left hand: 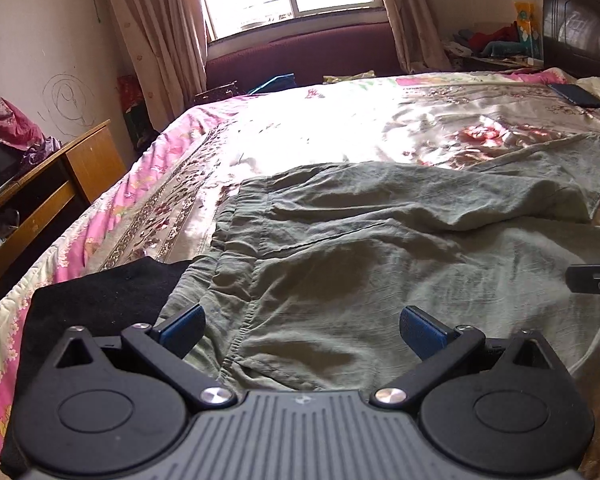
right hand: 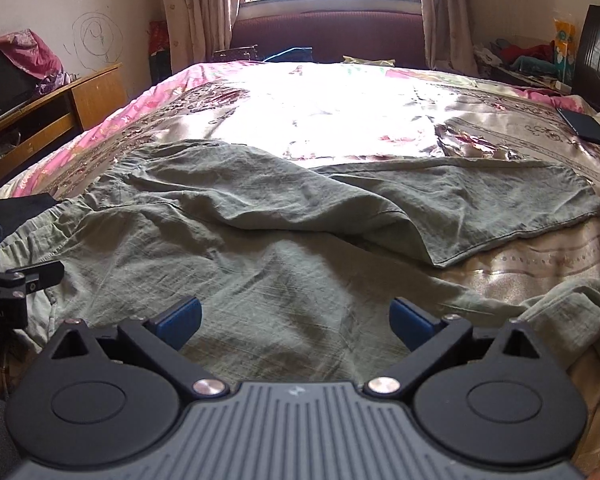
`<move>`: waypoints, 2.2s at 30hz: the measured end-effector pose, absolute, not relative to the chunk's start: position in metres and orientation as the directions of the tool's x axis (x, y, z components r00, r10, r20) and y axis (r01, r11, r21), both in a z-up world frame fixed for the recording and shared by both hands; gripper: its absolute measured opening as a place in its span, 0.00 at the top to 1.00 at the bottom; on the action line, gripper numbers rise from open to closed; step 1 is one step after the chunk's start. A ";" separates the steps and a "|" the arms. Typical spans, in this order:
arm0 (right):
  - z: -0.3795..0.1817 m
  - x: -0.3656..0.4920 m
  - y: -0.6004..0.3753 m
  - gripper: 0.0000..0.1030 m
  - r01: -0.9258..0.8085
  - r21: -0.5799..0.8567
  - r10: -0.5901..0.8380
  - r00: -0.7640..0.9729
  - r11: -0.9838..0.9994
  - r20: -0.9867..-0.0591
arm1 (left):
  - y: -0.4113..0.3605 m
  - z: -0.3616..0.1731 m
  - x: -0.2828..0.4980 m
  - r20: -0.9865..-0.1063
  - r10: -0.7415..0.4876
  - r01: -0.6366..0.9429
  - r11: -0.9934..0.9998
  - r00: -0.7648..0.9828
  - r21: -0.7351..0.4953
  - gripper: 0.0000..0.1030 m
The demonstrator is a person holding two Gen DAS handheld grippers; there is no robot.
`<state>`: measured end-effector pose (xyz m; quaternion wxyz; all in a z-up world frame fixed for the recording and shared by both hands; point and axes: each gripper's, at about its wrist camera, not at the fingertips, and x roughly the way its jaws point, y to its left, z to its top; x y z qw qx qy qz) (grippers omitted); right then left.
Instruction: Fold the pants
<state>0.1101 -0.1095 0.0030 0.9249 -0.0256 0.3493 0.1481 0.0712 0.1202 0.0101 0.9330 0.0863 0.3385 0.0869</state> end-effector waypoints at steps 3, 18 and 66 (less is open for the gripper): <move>-0.017 0.115 -0.117 0.08 -0.243 0.065 0.208 0.628 0.968 -0.749 | 0.137 -0.010 0.076 -0.707 0.221 -0.094 0.972 0.672 0.214 0.00; 0.002 0.081 -0.293 0.09 0.240 0.170 -0.020 0.632 0.956 -0.774 | -0.012 0.006 0.078 -0.653 -0.214 0.375 0.920 0.727 0.116 0.00; 0.038 0.022 -0.455 0.80 0.584 0.078 -0.407 0.649 0.808 -0.643 | -0.126 -0.012 0.055 -0.743 -0.498 0.764 0.645 0.448 0.028 0.00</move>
